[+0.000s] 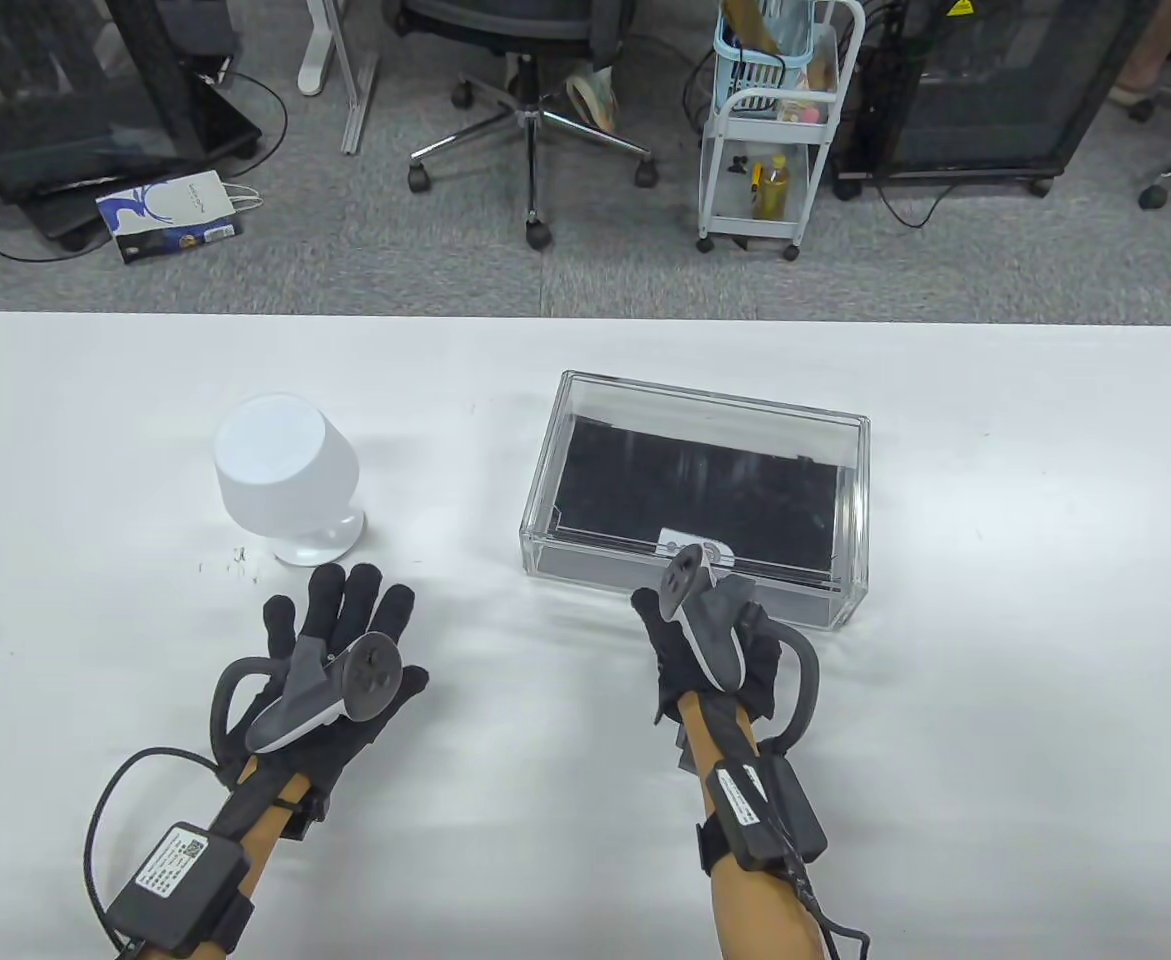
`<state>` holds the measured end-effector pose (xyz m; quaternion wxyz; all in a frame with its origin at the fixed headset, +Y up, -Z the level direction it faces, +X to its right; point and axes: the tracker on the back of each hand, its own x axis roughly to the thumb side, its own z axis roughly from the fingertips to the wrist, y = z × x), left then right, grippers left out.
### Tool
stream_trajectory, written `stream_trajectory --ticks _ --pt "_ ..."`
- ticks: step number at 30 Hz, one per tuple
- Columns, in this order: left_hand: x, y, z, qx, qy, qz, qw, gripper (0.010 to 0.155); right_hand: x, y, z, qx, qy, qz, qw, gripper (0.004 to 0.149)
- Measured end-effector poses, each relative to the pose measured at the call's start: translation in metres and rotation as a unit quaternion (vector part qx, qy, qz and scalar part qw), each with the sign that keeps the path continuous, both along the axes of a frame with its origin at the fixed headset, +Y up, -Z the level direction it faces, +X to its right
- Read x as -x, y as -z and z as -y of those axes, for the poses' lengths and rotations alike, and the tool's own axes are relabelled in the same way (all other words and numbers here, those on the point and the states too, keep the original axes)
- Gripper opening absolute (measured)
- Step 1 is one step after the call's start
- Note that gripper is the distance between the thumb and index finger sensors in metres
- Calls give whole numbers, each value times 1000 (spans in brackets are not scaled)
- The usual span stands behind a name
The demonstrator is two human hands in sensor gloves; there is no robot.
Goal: Take out the desk lamp remote control from the drawer and turn on the desk lamp
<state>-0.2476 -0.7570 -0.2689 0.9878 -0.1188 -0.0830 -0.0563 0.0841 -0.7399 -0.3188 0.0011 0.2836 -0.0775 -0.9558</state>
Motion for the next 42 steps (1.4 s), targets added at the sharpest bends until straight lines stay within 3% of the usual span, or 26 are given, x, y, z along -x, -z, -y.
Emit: stream_trajectory --ticks 3,5,9,13,22,24,27,31,33,37,42 --pt "0 1 2 4 3 1 1000 75 1 7 4 14 2 14 1000 78" --pt "0 1 2 6 4 1 1000 75 -1 7 5 6 31 18 999 76" --pt "0 2 1 7 -2 -1 1000 75 -1 1 4 -15 3 -7 1000 76" --pt "0 1 1 7 1 -1 1000 75 4 -15 2 -35 -8 -37 999 76" --pt "-3 -4 -3 2 3 0 1000 75 11 -56 -5 36 0 -76 996 76" --pt "-3 -5 -4 2 5 2 1000 75 8 -60 -15 42 12 -83 996 74" --pt "-4 -6 -5 1 4 3 1000 75 7 -63 -45 -21 15 -96 995 76" --pt "-5 -5 -4 3 7 3 1000 75 6 -56 -80 -90 20 -132 987 77" --pt "-4 -5 -4 5 8 2 1000 75 4 -48 -86 -90 20 -155 984 74" --pt "-2 -3 -2 8 9 -2 1000 75 -1 -28 -80 -38 48 -150 987 69" --pt "1 -1 0 12 10 -6 1000 75 -6 -4 -56 61 102 -130 984 63"
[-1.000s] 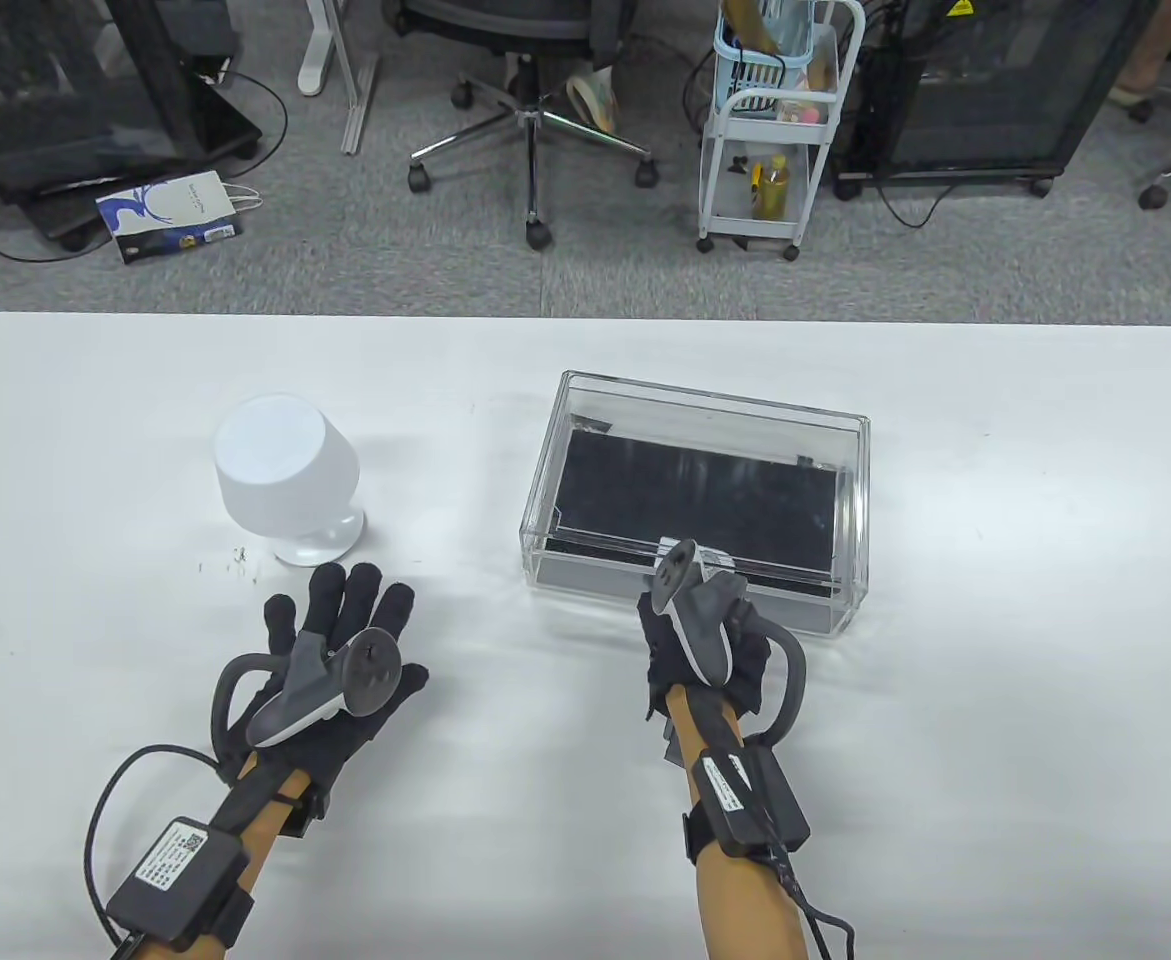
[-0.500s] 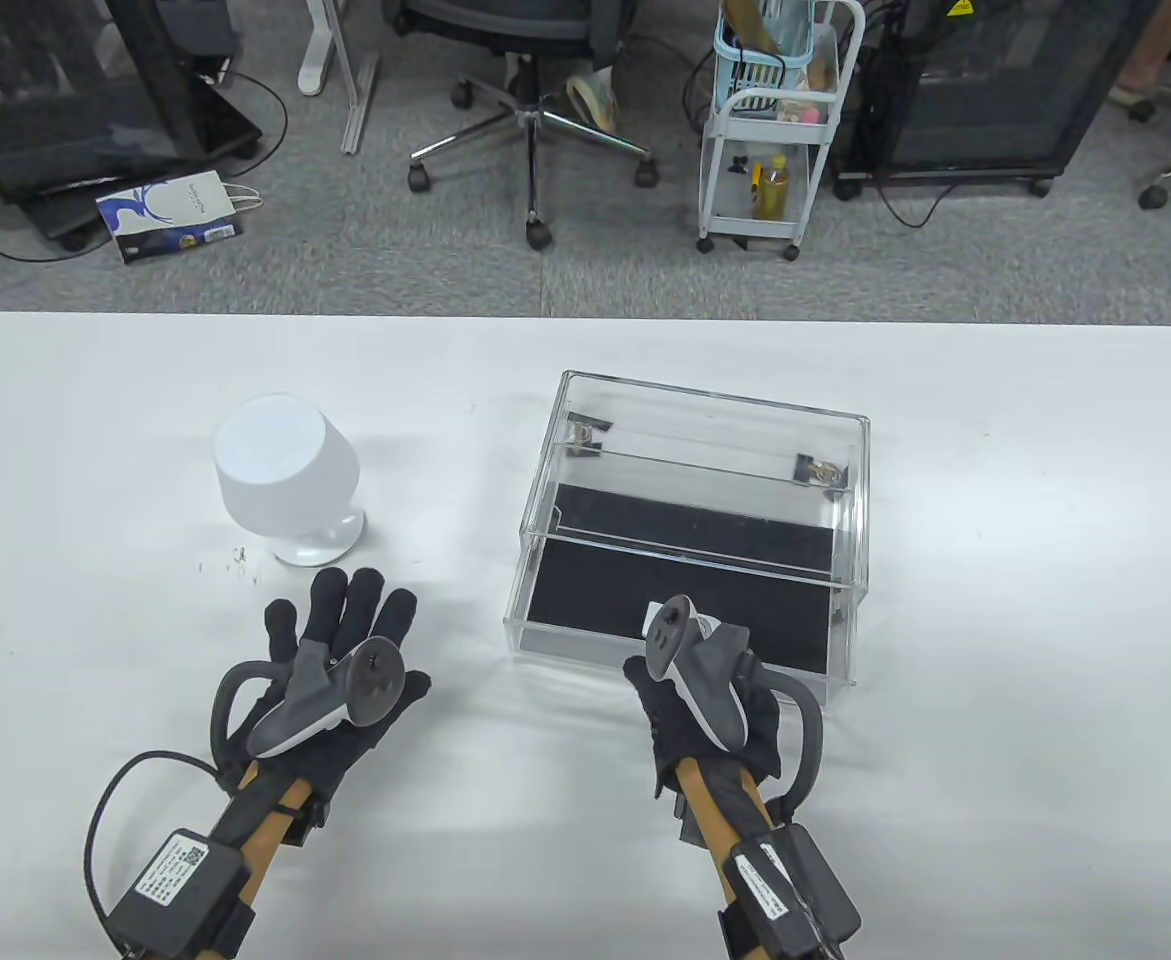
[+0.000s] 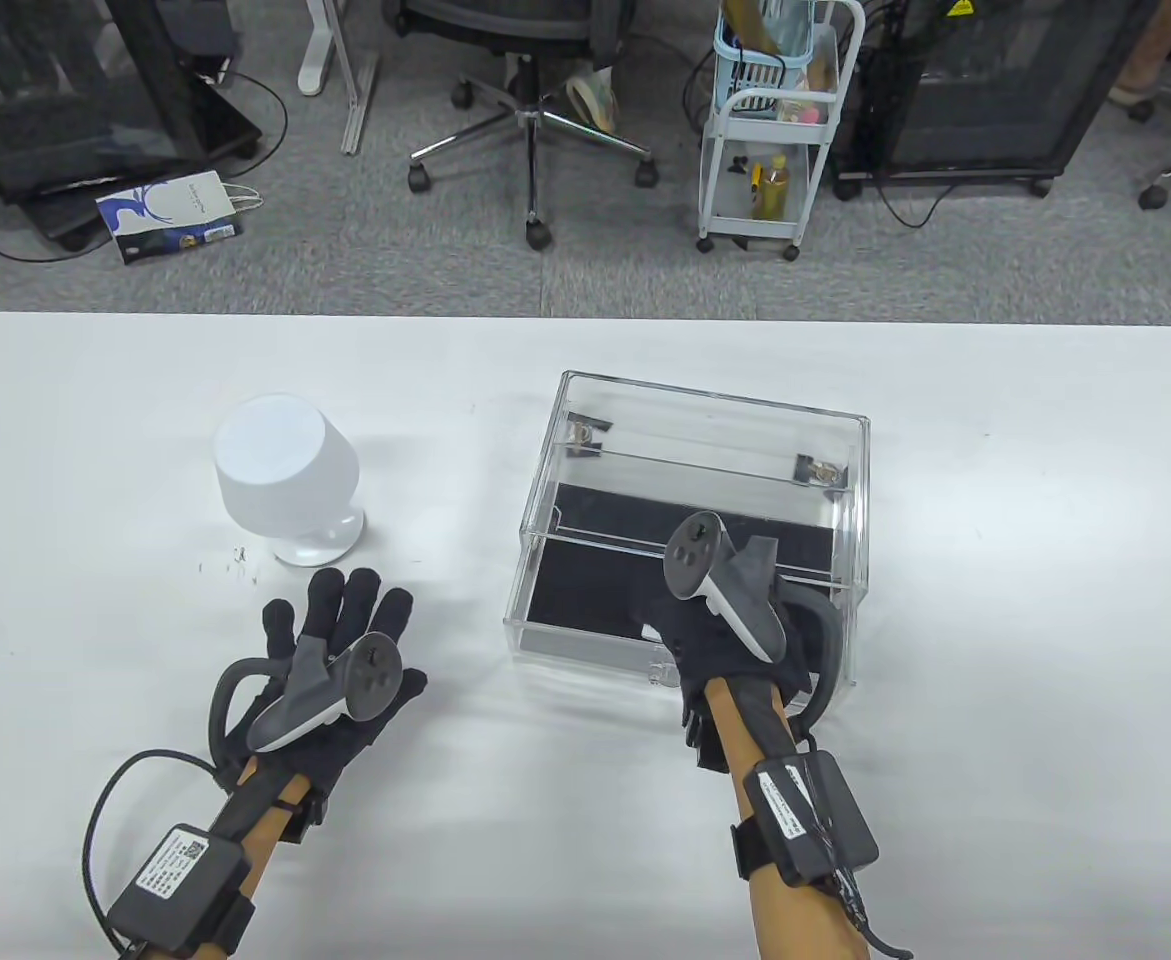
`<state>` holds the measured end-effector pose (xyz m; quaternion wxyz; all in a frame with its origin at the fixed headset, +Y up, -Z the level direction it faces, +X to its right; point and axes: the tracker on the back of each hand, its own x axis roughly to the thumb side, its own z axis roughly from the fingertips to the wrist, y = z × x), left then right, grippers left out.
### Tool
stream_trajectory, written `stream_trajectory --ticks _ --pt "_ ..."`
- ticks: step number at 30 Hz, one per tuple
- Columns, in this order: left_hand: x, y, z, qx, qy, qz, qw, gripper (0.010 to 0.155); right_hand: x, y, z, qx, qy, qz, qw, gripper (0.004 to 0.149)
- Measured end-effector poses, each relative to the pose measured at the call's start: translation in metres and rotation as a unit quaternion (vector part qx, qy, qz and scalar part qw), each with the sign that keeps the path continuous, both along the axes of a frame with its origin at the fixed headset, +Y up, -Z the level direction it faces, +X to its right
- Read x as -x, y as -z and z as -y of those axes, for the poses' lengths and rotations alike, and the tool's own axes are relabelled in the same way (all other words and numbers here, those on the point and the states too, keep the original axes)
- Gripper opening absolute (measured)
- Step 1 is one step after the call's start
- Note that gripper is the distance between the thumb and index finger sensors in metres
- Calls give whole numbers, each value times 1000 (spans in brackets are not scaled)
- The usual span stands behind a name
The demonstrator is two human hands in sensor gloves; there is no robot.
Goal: Take out the desk lamp remote control from the drawer and turn on the desk lamp
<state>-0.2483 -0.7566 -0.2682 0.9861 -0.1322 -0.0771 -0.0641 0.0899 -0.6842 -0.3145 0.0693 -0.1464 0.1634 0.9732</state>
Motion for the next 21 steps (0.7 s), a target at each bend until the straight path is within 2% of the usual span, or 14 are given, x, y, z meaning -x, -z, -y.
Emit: stream_trajectory --ticks 7,10,12,15,21 --pt "2 3 4 10 6 -5 1000 75 -2 24 26 82 -37 42 995 61" --pt "3 3 3 10 4 -8 1000 75 1 32 35 118 -97 40 987 66" --pt "4 4 3 10 1 -9 1000 75 3 34 39 119 -122 35 985 67" --pt "5 6 5 14 2 -11 1000 75 5 36 43 130 -104 31 986 68" --pt "4 6 6 20 6 -11 1000 75 2 35 46 118 -68 26 990 54"
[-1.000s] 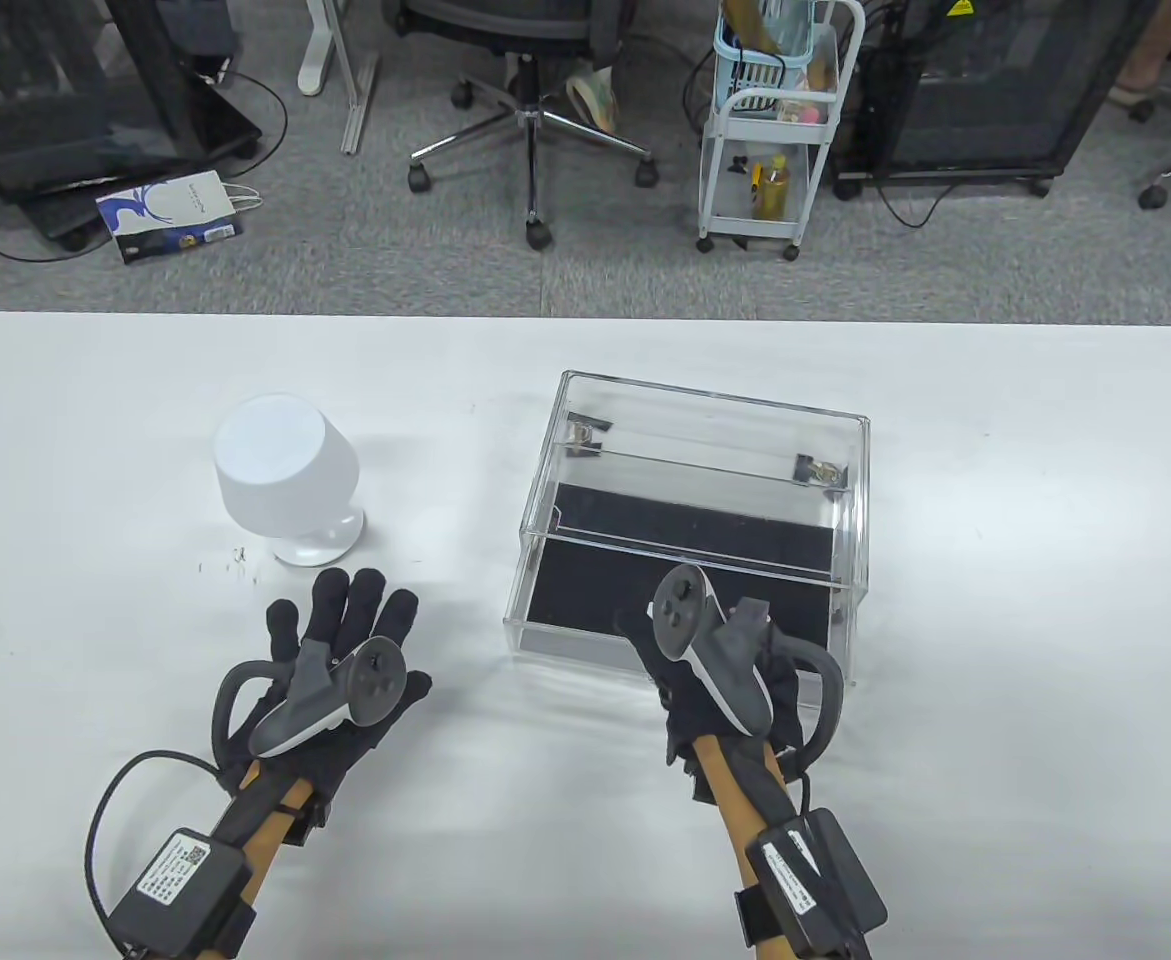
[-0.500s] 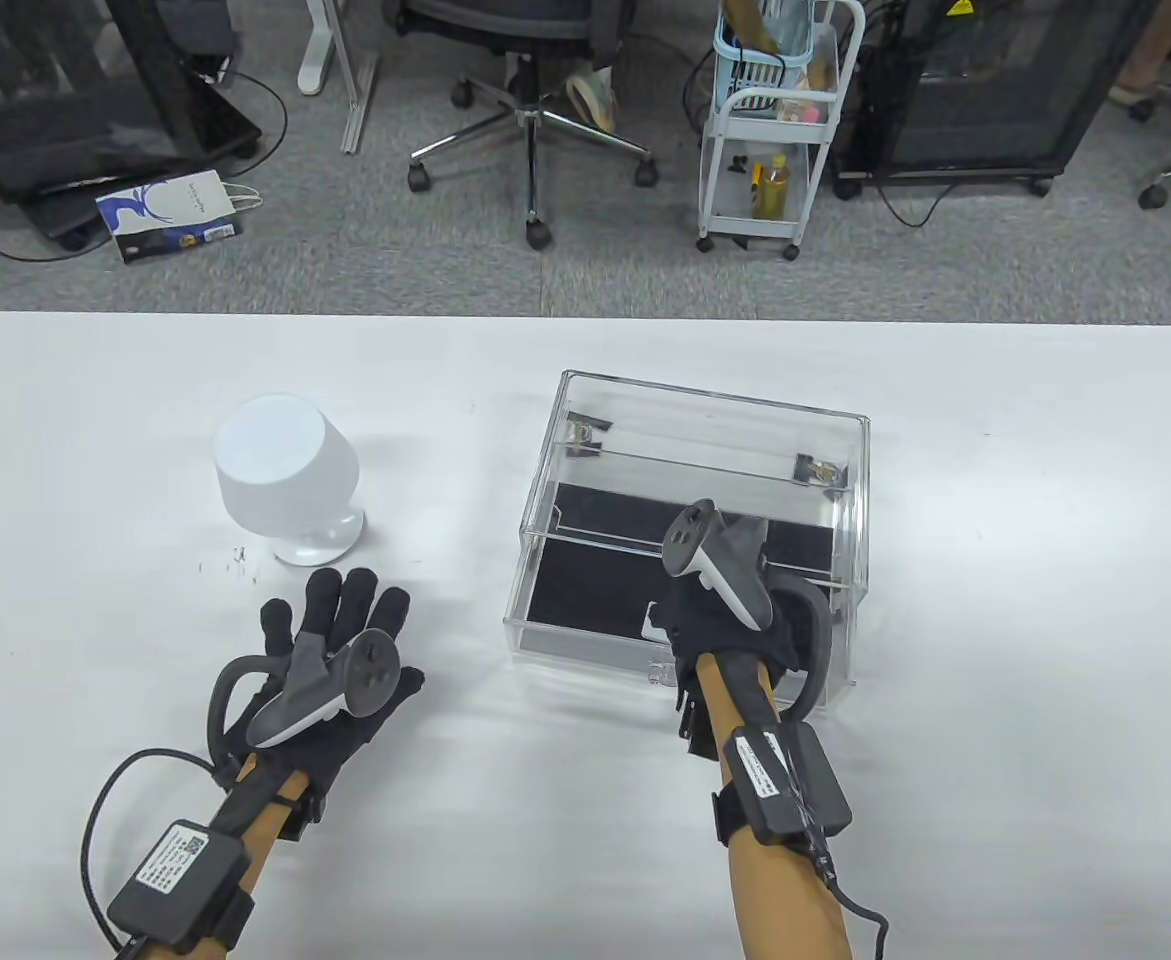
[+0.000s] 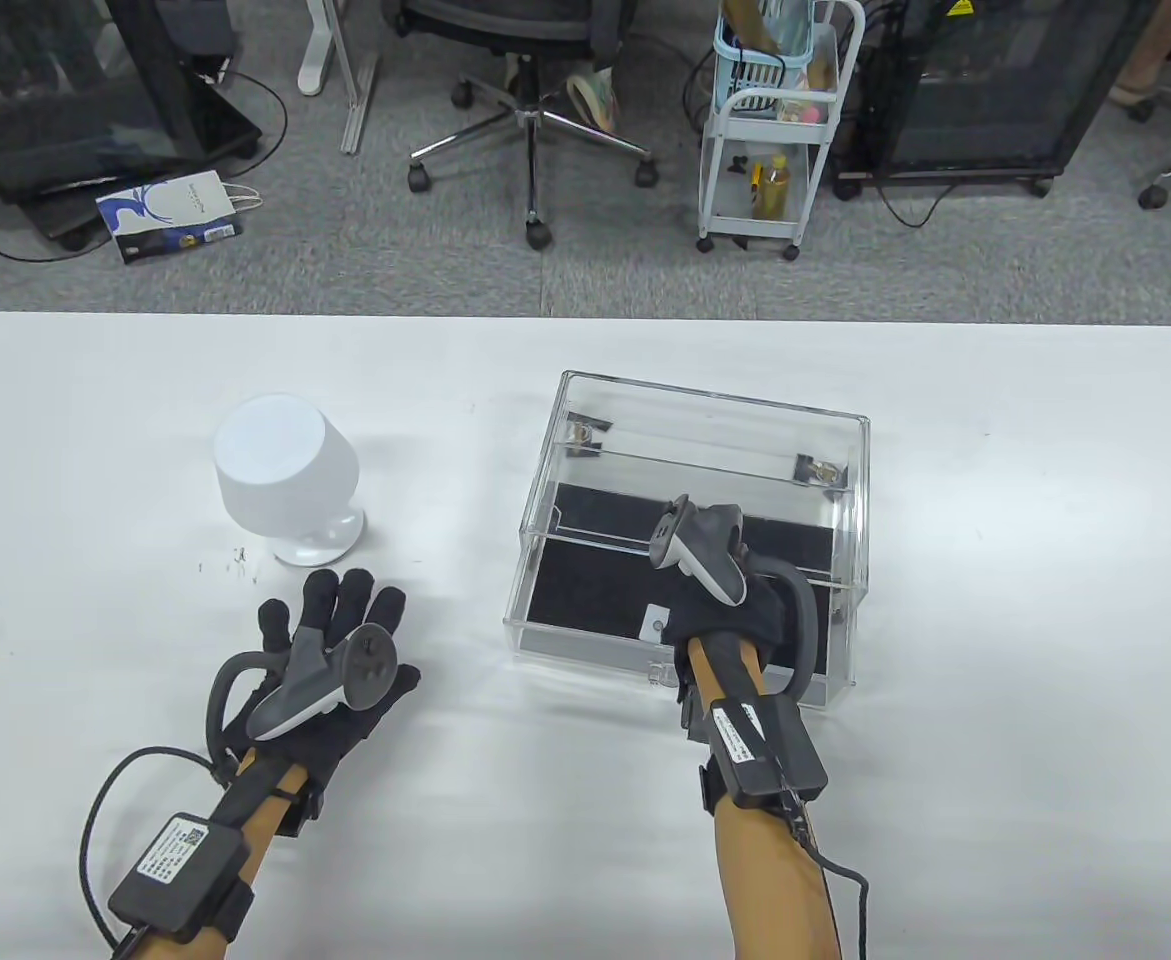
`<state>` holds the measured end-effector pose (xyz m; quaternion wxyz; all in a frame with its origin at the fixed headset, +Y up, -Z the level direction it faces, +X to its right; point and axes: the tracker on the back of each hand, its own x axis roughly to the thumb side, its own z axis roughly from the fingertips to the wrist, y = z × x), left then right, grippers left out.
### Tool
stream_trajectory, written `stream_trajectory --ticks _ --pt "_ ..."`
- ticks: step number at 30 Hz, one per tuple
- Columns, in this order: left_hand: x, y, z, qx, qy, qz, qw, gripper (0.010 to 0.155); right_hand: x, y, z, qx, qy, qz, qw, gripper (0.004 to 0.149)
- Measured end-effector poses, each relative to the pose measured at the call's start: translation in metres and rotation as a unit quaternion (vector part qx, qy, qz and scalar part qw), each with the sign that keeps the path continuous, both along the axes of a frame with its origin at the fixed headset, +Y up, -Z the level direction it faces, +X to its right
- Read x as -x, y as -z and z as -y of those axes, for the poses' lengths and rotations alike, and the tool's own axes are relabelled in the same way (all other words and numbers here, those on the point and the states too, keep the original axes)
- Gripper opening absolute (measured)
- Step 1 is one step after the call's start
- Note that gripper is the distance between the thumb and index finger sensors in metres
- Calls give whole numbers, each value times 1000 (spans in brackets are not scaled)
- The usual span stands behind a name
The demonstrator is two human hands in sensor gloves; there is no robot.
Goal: Take out the desk lamp remote control from the drawer and turn on the desk lamp
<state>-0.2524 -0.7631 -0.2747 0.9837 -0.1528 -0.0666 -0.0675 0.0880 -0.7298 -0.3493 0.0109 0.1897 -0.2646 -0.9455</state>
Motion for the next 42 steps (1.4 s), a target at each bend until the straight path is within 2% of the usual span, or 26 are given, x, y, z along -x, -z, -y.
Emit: stream_trajectory --ticks 2,6,12,15,17,18,19,23,29,39,41,42 --pt "0 -1 0 1 1 1 1000 75 -4 0 1 -6 33 6 999 54" --pt "-1 -2 -1 1 0 4 1000 75 -7 -4 -2 -37 45 4 998 55" --pt "-3 -5 -6 -7 -5 6 1000 75 -10 -16 -23 -75 80 -14 994 55" --pt "-4 -6 -7 -8 -5 7 1000 75 -10 -28 -42 -138 119 -25 983 57" --pt "-5 -7 -8 -9 -6 8 1000 75 -8 -37 -51 -169 163 -37 971 70" --pt "-5 -7 -8 -10 -6 8 1000 75 -7 -41 -53 -176 179 -43 967 69" --pt "-5 -7 -8 -11 -6 8 1000 75 -4 -46 -54 -186 190 -50 963 61" --pt "-6 -8 -7 -12 4 7 1000 75 7 -66 -53 -296 101 -107 944 56" --pt "-4 -8 -8 -17 -3 6 1000 75 6 -72 -43 -291 155 -127 936 56" --pt "-3 -8 -8 -13 -8 2 1000 75 -9 -74 -38 -303 130 -126 936 56" --pt "-3 -8 -8 -12 -7 2 1000 75 -11 -74 -37 -312 117 -119 935 61" --pt "-3 -8 -8 -11 -7 2 1000 75 -11 -74 -37 -325 104 -118 933 70"
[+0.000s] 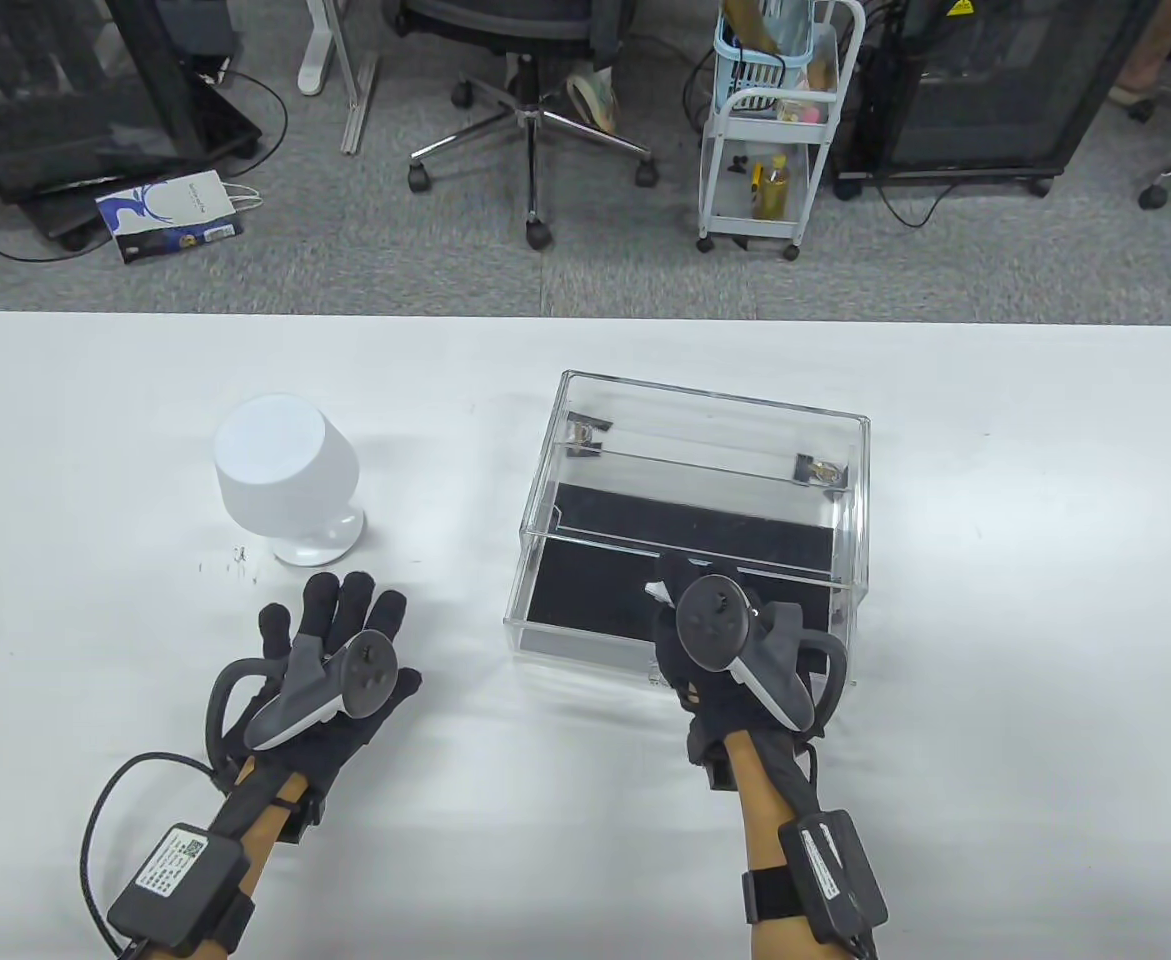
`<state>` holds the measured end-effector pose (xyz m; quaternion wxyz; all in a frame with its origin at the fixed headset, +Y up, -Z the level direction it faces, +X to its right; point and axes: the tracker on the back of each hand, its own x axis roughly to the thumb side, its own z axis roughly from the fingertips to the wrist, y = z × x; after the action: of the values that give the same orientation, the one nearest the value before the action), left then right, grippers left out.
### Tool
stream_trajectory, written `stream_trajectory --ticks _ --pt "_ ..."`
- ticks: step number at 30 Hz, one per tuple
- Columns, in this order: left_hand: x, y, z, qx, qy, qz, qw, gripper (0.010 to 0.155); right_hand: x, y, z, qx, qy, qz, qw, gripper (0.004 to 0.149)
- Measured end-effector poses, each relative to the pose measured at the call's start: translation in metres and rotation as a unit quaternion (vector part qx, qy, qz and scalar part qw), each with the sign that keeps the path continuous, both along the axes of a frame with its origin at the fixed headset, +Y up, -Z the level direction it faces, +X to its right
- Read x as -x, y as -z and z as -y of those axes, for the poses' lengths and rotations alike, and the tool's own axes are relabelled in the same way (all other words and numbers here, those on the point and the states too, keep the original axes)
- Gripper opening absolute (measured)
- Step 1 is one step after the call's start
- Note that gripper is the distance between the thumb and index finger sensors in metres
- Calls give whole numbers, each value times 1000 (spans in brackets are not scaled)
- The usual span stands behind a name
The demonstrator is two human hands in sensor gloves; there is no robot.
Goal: Take out the desk lamp remote control from the drawer and turn on the desk lamp
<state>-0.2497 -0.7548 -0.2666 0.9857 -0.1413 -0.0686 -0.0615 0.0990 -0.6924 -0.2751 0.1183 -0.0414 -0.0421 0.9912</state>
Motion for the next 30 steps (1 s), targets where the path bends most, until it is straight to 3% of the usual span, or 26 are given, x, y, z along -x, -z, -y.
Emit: stream_trajectory --ticks 2,10,17,23,26,30 --pt "0 0 0 1 3 0 1000 75 0 -1 -1 -22 -23 11 999 78" --pt "0 -1 0 5 7 1 1000 75 -1 2 -3 -14 -19 13 1000 60" --pt "0 -1 1 6 9 1 1000 75 4 2 0 -16 -58 14 998 59" --pt "0 0 1 8 9 1 1000 74 7 7 16 56 -61 -12 997 59" --pt "0 0 0 6 6 0 1000 74 3 9 25 69 -31 -4 997 58" --pt "0 0 0 5 4 -1 1000 74 -4 13 29 97 69 12 993 53"
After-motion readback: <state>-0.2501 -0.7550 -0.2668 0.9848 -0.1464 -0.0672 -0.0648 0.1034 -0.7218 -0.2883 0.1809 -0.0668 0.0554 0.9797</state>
